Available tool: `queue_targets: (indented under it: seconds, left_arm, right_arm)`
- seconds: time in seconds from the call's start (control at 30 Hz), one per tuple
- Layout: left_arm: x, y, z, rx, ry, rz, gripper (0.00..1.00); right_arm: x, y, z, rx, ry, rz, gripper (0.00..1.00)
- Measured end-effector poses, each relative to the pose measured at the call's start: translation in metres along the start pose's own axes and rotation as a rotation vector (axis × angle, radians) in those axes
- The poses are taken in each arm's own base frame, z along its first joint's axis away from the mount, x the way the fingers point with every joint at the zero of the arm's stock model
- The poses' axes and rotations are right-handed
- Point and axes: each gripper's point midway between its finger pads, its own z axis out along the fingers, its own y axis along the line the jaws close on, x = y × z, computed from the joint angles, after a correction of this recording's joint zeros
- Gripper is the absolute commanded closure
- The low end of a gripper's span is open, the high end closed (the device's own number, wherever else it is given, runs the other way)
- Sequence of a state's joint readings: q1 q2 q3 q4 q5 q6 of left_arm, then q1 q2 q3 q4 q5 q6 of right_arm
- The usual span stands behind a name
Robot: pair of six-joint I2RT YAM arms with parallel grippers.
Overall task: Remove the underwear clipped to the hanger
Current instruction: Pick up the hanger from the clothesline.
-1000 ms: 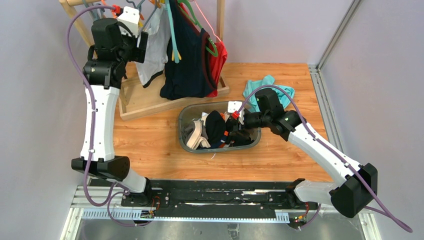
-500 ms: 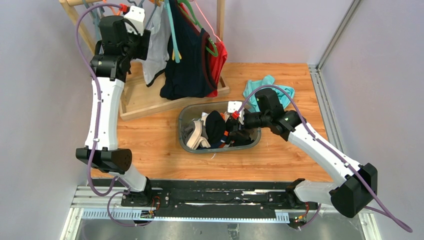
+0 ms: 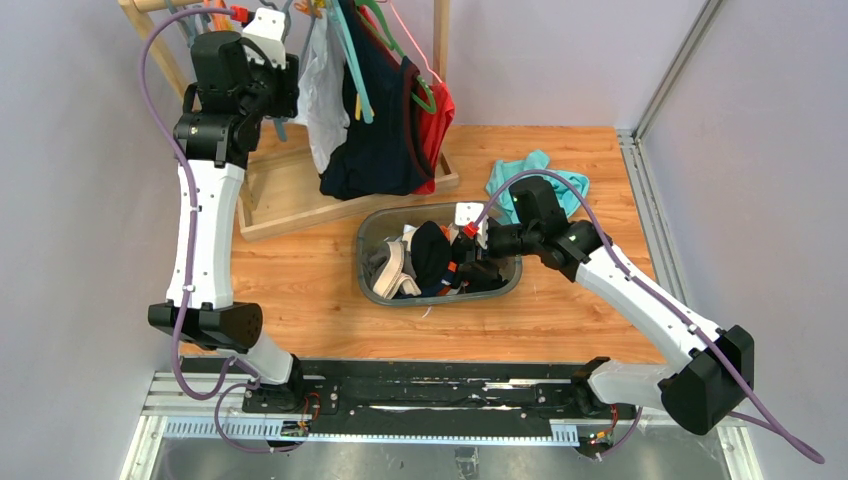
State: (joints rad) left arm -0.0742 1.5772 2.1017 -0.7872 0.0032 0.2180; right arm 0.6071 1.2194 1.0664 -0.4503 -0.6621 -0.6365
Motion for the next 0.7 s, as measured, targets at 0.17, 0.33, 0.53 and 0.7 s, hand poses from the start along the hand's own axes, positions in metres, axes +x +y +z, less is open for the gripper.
queue_targets:
  seconds: [0.17,0.33,0.53,0.7]
  left_arm:
    - [0.004,-0.004,0.004,0.011,-0.002,-0.025,0.58]
    - [0.018,-0.006,0.01,0.009,0.015,-0.044,0.69]
    - [0.016,-0.002,0.01,-0.027,-0.012,-0.073,0.84]
    - [0.006,0.006,-0.001,-0.066,-0.051,-0.082,0.94]
  right_arm:
    - [0.0,0.0,0.0,0.0,0.0,0.0,0.46]
    - [0.0,0.0,0.0,0.0,0.0,0.0,0.46]
    - [0.0,0.0,0.0,0.0,0.0,0.0,0.46]
    - [0.0,0.0,0.0,0.0,0.0,0.0,0.45]
